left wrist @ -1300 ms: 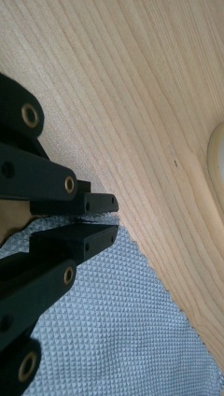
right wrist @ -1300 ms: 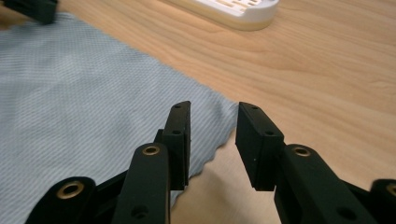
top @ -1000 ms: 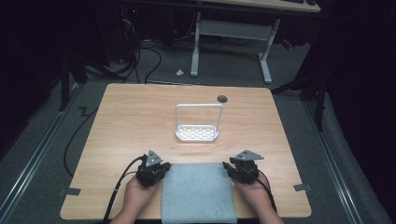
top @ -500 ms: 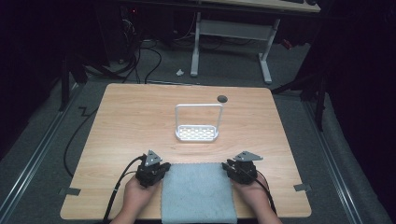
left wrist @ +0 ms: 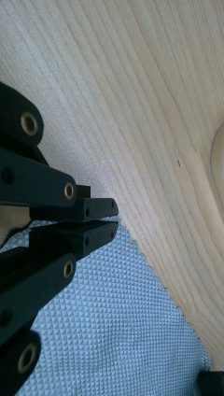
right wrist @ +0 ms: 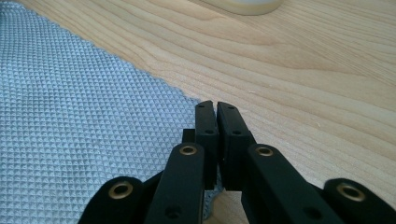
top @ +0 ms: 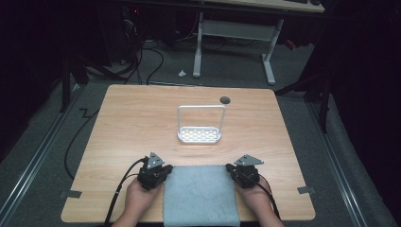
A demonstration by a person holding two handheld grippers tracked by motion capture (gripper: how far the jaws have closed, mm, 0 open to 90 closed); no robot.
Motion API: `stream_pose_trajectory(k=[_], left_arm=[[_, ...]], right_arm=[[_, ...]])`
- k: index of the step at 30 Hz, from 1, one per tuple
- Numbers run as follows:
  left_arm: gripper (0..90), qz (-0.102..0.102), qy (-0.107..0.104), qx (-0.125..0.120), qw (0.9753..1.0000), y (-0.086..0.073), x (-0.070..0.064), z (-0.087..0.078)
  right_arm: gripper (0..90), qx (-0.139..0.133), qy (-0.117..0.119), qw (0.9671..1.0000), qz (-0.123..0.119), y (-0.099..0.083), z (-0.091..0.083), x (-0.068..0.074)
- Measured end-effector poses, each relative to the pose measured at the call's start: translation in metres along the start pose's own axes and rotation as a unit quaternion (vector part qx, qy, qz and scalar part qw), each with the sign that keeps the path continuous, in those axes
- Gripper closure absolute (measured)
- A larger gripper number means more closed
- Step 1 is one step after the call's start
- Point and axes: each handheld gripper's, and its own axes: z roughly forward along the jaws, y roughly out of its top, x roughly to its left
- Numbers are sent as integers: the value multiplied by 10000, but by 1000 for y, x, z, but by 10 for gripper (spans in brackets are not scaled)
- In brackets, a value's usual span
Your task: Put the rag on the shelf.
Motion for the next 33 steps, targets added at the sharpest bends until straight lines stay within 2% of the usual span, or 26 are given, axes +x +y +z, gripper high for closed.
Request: stream_pose_trajectory(k=[3, 10, 15, 18, 23, 33], left_arm=[[866, -23, 4, -3, 10000, 0, 0, -1], [875, -98, -15, -392, 9992, -3, -1, -10], [875, -167, -62, -674, 9976, -2, -5, -16], [875, -254, -97, -869, 9958, -2, -8, -22], [875, -386, -125, -1248, 9914, 0, -14, -31], [877, -298, -77, -1596, 9867, 7, -25, -43]], right_arm=[[889, -109, -5, 9999, 3, -1, -1, -1], [889, -544, -44, 9985, 33, 2, -15, 3], [889, -773, -30, 9970, 43, 2, -22, 4], [889, -937, -53, 9956, 59, 3, -27, 6], [889, -1215, -120, 9925, 32, 5, -37, 8], [889, -1585, -221, 9871, -39, 8, -49, 15]])
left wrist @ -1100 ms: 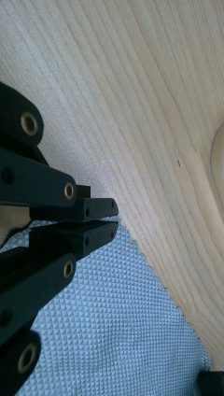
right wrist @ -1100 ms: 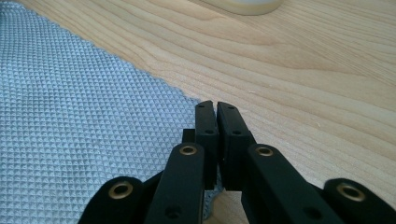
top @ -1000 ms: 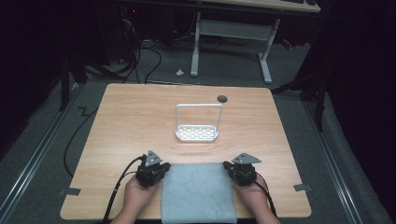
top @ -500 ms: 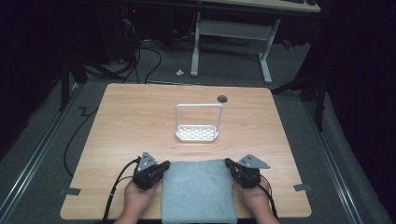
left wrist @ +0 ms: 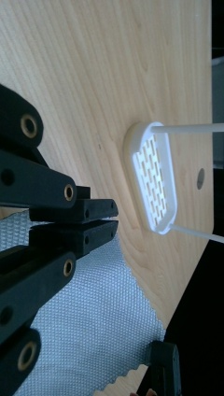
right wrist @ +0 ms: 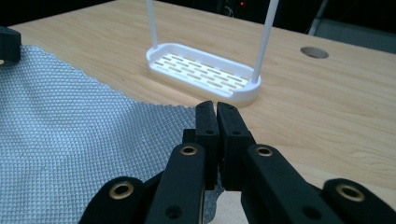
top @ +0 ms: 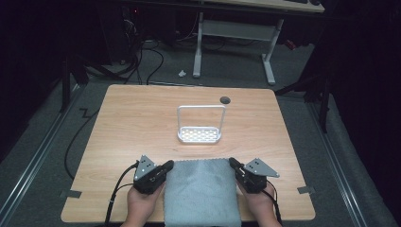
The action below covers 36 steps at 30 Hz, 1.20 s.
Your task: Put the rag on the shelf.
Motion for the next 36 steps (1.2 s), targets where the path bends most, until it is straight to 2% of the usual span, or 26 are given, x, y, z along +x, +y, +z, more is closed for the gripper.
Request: stream_pose_trajectory(k=[9, 11, 13, 16, 24, 27, 28, 36], left_arm=[[882, 18, 32, -263, 9996, 12, 0, -7], [882, 85, 48, -314, 9995, 15, -1, -9], [882, 164, 66, -409, 9990, 20, -4, -12], [882, 156, 47, -511, 9986, 26, -7, -15], [885, 243, 111, -805, 9964, 45, -10, -23], [885, 321, 178, -930, 9950, 54, -12, -25], [886, 336, 219, -1059, 9936, 60, -12, -27], [886, 388, 349, -1357, 9894, 86, -7, -33]], right_arm=[[889, -353, -73, 9993, 7, 13, -11, 2], [889, -458, -75, 9989, 5, 18, -14, 2], [889, -547, -74, 9985, 28, 20, -17, 2], [889, -653, -86, 9978, 41, 25, -22, 3], [889, -957, -207, 9952, -79, 43, -29, 3], [890, -1116, -224, 9935, -67, 57, -29, 2], [890, -1184, -248, 9926, -85, 62, -30, 2], [890, -1484, -319, 9884, -71, 92, -32, -2]])
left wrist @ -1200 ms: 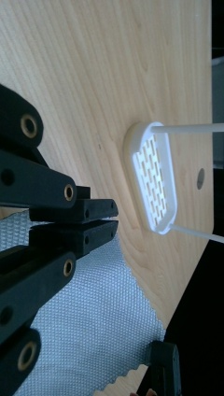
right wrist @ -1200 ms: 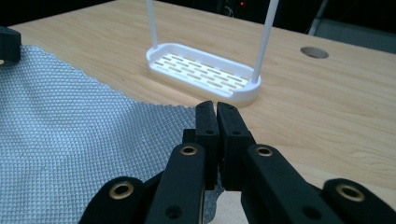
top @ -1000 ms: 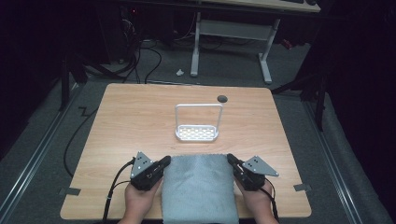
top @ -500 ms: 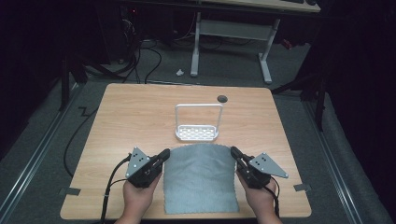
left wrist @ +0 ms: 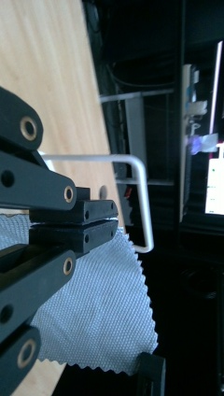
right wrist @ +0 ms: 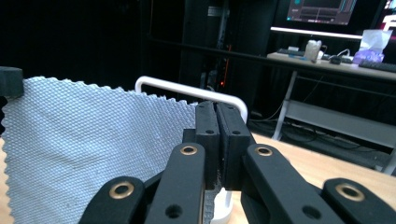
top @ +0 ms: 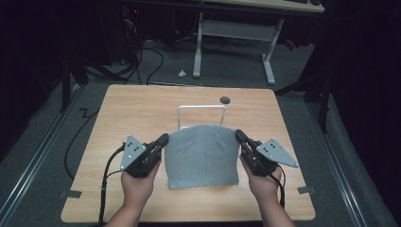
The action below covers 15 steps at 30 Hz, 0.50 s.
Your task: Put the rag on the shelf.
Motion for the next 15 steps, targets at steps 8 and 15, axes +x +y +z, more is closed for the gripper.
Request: stream_pose_trajectory(k=[8, 15], left_arm=[[888, 88, 106, -188, 9997, 22, 8, 0], [889, 182, 137, -208, 9995, 34, 10, 6]], right_arm=[[890, -199, -67, 9998, 35, 18, 5, -6], [890, -297, -56, 9995, 33, 31, 7, -9]])
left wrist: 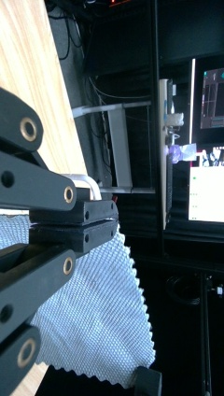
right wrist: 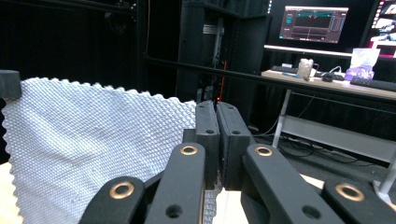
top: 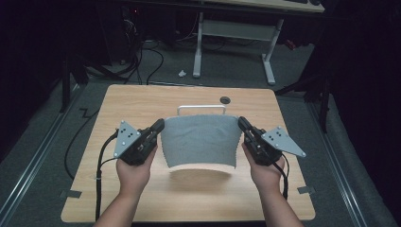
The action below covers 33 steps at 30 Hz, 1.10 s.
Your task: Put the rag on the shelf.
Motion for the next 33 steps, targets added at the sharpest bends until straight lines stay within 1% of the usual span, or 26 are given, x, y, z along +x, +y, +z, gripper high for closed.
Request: stream_pose_trajectory(k=[1, 3, 4, 5, 6, 8, 9, 10, 12, 15, 16, 19, 21, 24, 26, 29, 33], left_arm=[[889, 26, 3, 25, 10000, 1, 1, 3], [889, 16, 14, 49, 10000, 5, 3, 9], [889, 37, 23, 82, 10000, 8, 3, 12], [889, 121, 65, 110, 9998, 10, 4, 16], [889, 177, 105, 111, 9997, 13, 5, 19], [889, 90, 113, 94, 9999, 18, 8, 26], [890, 94, 140, 85, 9998, 21, 9, 30], [890, 105, 161, 60, 9998, 24, 10, 33], [890, 132, 219, 44, 9997, 28, 13, 40], [890, 241, 286, 30, 9993, 32, 18, 49], [890, 268, 308, 36, 9992, 33, 19, 52], [890, 293, 385, -5, 9988, 37, 25, 61], [890, 386, 457, 2, 9982, 39, 29, 66], [890, 441, 518, 22, 9977, 41, 35, 76], [889, 414, 533, 63, 9977, 42, 39, 82], [890, 423, 615, 137, 9971, 40, 43, 92], [890, 449, 721, 275, 9960, 38, 48, 106]], right_arm=[[891, -3, -17, 10000, 10, 1, 2, -1], [891, 38, -21, 10000, -14, 4, 7, -3], [891, 91, -42, 9999, 50, 5, 11, -5], [892, 103, -61, 9999, 74, 5, 14, -8], [892, 120, -85, 9998, 97, 6, 18, -10], [892, 148, -112, 9997, 185, 8, 25, -15], [892, 144, -138, 9995, 232, 9, 28, -17], [892, 136, -160, 9995, 221, 10, 31, -19], [892, 106, -218, 9994, 259, 13, 36, -23], [892, 91, -261, 9991, 312, 18, 43, -29], [892, 97, -270, 9992, 289, 20, 45, -30], [893, 91, -280, 9995, 121, 26, 51, -32], [893, 102, -288, 9995, 46, 29, 57, -34], [894, 193, -338, 9992, -57, 30, 69, -36], [894, 248, -387, 9989, -81, 30, 78, -39], [894, 328, -423, 9985, -132, 31, 91, -45], [894, 394, -469, 9981, -100, 30, 107, -52]])
